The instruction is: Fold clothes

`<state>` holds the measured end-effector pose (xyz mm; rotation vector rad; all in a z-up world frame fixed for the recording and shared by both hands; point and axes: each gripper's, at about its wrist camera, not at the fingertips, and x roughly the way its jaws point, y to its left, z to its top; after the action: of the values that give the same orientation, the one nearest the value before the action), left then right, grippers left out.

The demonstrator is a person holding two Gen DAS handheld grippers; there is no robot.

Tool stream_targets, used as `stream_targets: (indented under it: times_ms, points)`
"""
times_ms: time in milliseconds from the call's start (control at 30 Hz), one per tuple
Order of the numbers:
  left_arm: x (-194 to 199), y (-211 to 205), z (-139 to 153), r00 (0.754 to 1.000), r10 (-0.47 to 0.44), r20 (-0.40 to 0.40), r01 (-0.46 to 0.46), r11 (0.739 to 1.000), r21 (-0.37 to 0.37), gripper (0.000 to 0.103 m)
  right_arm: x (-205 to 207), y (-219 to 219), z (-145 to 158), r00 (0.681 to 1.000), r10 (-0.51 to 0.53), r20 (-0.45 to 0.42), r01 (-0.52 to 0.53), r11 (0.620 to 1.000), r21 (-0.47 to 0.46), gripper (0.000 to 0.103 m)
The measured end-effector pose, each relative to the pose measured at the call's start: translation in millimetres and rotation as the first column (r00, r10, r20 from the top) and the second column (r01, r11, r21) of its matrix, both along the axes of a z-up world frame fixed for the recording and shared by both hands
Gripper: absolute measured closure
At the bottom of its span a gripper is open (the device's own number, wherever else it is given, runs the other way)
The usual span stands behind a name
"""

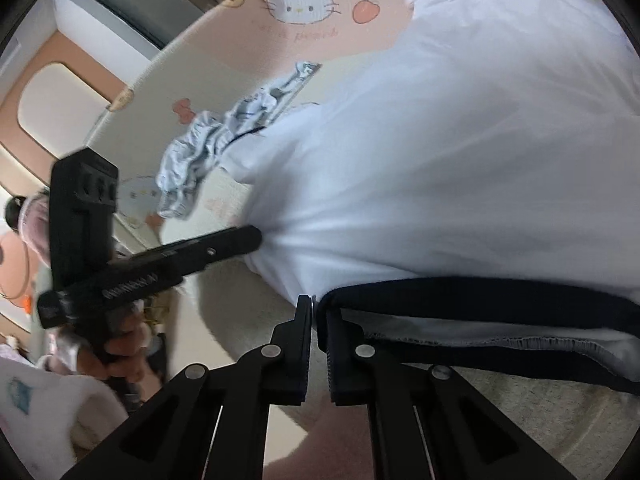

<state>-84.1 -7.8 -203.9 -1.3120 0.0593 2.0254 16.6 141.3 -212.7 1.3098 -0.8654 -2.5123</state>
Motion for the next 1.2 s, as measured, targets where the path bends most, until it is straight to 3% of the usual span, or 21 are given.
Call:
stream_targets:
  times_ms: [133,167,200,233,267,300,367,600,800,933,1100,1200]
  points:
    - [-1,-12,11,0.999,0.039,-0.004,-0.039,0.997,0.072,0.09,12,12,6,0.998,-0.04,-0.039,0.04,0.999,-0.008,0.097]
    - [-1,-16,16,0.998,0.055,-0.013,-0.054,0.994,0.095,0.09,17,17,9,0.996,-0.069,-0.049,0.069,0.998,-0.012,0.09]
    - [-1,-19,22,0.997,0.073,-0.025,-0.07,0.992,0.105,0.087,21,22,11,0.993,-0.099,-0.056,0.099,0.995,-0.016,0.072]
    - [-1,-23,27,0.995,0.091,-0.037,-0.087,0.991,0.106,0.084,26,28,13,0.99,-0.13,-0.063,0.129,0.991,-0.021,0.065]
    - [-1,-25,31,0.993,0.106,-0.045,-0.101,0.989,0.109,0.074,30,34,14,0.986,-0.154,-0.069,0.153,0.988,-0.028,0.061]
    - [-1,-27,34,0.992,0.116,-0.049,-0.11,0.988,0.113,0.061,33,39,14,0.982,-0.175,-0.066,0.172,0.984,-0.04,0.061]
    - [0,-28,40,0.99,0.129,-0.058,-0.121,0.985,0.123,0.053,37,49,13,0.976,-0.213,-0.049,0.21,0.975,-0.066,0.061]
    - [13,5,46,0.994,0.051,-0.094,-0.045,0.997,0.058,0.053,57,66,16,0.959,-0.282,-0.015,0.282,0.959,-0.025,0.061]
    - [36,43,49,0.981,-0.089,-0.173,0.088,0.996,-0.015,0.053,83,84,25,0.942,-0.337,-0.016,0.336,0.935,0.11,0.06]
    - [48,60,47,0.972,-0.153,-0.177,0.15,0.988,-0.031,0.053,96,92,31,0.927,-0.375,-0.004,0.366,0.905,0.218,0.059]
    - [58,78,39,0.966,-0.204,-0.159,0.195,0.978,-0.068,0.053,112,101,38,0.908,-0.418,-0.013,0.406,0.873,0.27,0.059]
    - [62,84,34,0.963,-0.224,-0.146,0.216,0.974,-0.074,0.053,125,104,45,0.879,-0.474,-0.049,0.463,0.825,0.323,0.059]
